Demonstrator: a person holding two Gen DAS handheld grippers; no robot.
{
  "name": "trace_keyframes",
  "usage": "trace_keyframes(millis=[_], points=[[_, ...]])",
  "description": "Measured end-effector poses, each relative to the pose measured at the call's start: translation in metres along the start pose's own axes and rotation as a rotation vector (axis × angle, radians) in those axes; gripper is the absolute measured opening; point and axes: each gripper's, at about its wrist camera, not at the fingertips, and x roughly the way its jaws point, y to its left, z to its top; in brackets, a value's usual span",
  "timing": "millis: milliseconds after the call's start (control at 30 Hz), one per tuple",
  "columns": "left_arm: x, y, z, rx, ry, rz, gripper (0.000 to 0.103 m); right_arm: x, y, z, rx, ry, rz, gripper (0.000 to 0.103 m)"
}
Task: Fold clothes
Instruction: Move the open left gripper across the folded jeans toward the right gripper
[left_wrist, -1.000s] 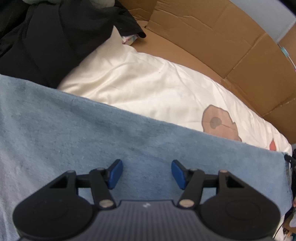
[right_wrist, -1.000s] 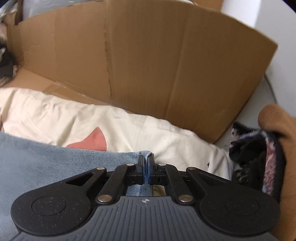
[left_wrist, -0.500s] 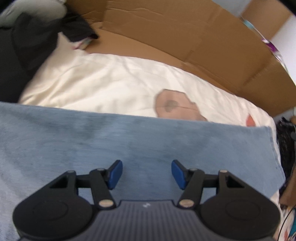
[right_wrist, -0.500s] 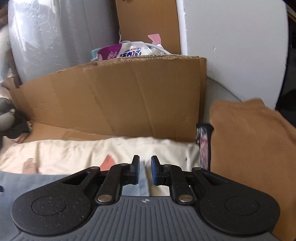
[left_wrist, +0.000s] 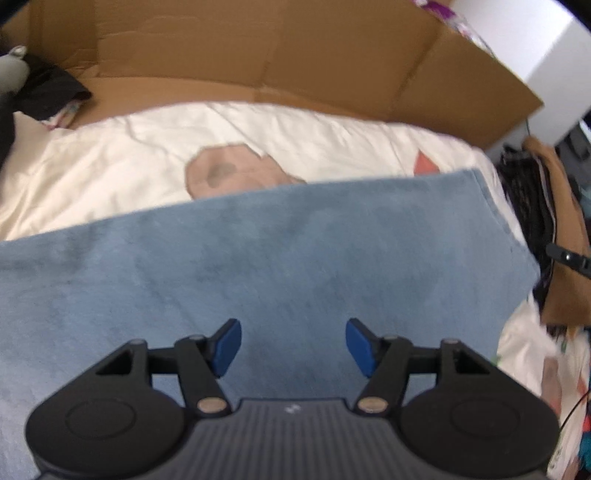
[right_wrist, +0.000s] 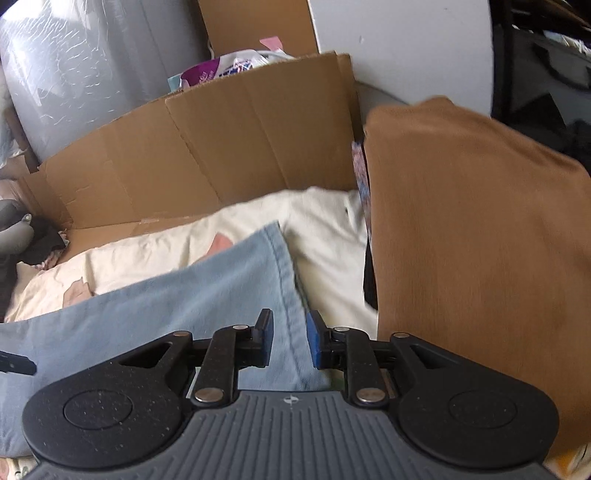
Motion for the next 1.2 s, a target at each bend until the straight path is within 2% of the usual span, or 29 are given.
trace_keyframes(millis=[100,167,233,300,333,500,667,867,1033,1067,1133,1200], points=[[0.005,-0.010,-0.004,0.012,0.022,-0.008,0.066,-0.004,0.000,-0.016,0.024,0.023,-0.001,0.026],[0.008,-0.019,-0.006,0.040,0.029,-0.015,0.066,-0.005,0.000,-0.026,0.038,0.042,-0.001,0.035],[0.012,-0.030,-0.009,0.077,0.041,-0.020,0.066,-0.004,0.000,-0.035,0.051,0.066,0.000,0.035],[0.017,-0.040,-0.012,0.111,0.053,-0.029,0.066,-0.002,-0.002,-0.042,0.076,0.085,0.000,0.044],[0.020,-0.045,-0.014,0.123,0.059,-0.035,0.066,-0.001,-0.004,-0.045,0.096,0.092,0.004,0.045],[0.034,-0.068,-0.022,0.179,0.084,-0.065,0.066,0.006,-0.013,-0.056,0.184,0.113,0.023,0.046],[0.041,-0.087,-0.019,0.217,0.062,-0.075,0.066,0.018,-0.022,-0.059,0.255,0.125,0.047,0.046],[0.046,-0.105,-0.018,0.252,0.062,-0.103,0.066,0.023,-0.027,-0.056,0.346,0.106,0.094,0.046],[0.048,-0.104,-0.015,0.250,0.066,-0.109,0.066,0.025,-0.025,-0.051,0.370,0.081,0.142,0.045],[0.048,-0.105,-0.015,0.250,0.066,-0.108,0.066,0.027,-0.025,-0.050,0.376,0.080,0.149,0.045],[0.046,-0.107,-0.012,0.251,0.063,-0.109,0.066,0.032,-0.026,-0.048,0.392,0.082,0.162,0.034],[0.044,-0.110,-0.010,0.262,0.054,-0.115,0.066,0.032,-0.029,-0.046,0.407,0.069,0.163,0.008]])
